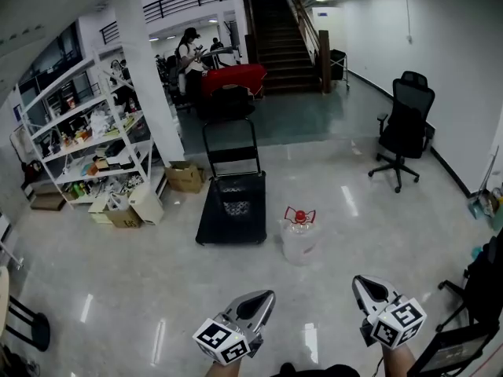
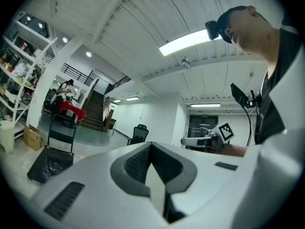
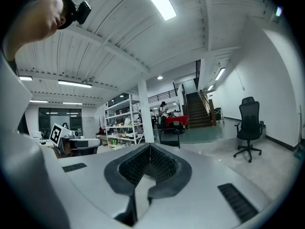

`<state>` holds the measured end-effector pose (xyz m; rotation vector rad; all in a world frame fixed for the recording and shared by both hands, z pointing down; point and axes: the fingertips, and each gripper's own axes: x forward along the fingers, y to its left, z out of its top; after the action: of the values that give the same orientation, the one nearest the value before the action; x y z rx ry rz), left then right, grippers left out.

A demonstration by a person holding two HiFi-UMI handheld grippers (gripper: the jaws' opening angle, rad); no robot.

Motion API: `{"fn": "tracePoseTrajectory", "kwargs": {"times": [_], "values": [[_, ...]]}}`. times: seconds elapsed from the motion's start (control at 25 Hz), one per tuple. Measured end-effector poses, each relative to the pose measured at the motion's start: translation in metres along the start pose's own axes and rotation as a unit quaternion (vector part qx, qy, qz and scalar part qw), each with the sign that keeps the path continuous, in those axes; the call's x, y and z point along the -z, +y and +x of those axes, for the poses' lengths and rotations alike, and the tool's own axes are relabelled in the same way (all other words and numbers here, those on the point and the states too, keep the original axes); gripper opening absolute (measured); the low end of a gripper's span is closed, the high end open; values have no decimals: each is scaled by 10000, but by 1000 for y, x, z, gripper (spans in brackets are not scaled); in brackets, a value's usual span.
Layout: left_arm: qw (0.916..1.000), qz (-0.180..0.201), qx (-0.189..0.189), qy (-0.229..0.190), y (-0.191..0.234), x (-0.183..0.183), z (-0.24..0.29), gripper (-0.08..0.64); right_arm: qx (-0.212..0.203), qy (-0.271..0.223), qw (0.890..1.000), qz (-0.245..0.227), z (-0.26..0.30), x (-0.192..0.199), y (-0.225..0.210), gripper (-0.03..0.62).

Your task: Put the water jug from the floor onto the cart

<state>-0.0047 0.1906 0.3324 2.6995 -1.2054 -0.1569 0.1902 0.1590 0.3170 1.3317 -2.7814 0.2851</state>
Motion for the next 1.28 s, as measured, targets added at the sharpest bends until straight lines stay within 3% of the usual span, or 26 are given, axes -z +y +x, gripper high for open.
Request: {"fn": "tracePoseTrajectory", "kwargs": {"times": [0.32,0.92,1.28], "values": [[9999,-74,-76,0,73,-9,47,0,-238,158,9996,-35,96,-7,-29,3],[9982,164,-524,248,215,-55,246,0,-321,-112,9993,160,279,-64,-210,3],[9973,136,-537,486,299,-46,310,0,-18,221,9991,358,366,-49,-276,3]]}}
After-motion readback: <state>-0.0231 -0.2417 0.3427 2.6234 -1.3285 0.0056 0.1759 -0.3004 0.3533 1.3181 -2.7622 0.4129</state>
